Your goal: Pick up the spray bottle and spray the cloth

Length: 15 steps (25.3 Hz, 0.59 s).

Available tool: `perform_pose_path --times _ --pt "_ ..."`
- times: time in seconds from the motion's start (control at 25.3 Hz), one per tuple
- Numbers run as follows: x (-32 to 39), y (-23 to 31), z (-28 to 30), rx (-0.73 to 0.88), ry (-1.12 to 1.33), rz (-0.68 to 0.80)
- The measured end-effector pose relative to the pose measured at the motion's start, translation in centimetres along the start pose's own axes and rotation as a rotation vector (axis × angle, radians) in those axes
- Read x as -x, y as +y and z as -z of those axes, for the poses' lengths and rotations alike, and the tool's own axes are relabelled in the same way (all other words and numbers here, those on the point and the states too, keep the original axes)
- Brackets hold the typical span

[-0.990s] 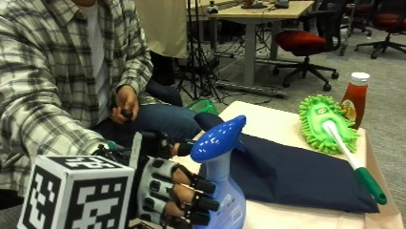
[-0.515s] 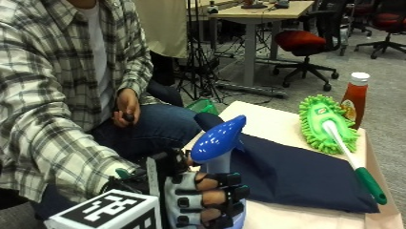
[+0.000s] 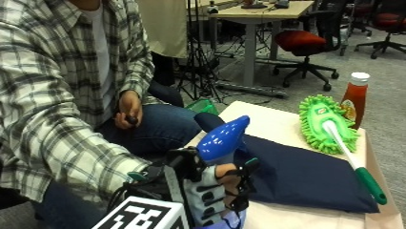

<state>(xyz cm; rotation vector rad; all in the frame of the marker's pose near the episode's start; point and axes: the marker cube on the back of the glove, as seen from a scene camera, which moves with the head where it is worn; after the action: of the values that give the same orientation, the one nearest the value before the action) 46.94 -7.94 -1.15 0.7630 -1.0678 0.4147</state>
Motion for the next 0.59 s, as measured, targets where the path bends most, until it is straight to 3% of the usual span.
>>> perform_pose_path --times 0.59 --pt "0.8 -2.0 -1.4 -0.023 -0.059 -0.008"
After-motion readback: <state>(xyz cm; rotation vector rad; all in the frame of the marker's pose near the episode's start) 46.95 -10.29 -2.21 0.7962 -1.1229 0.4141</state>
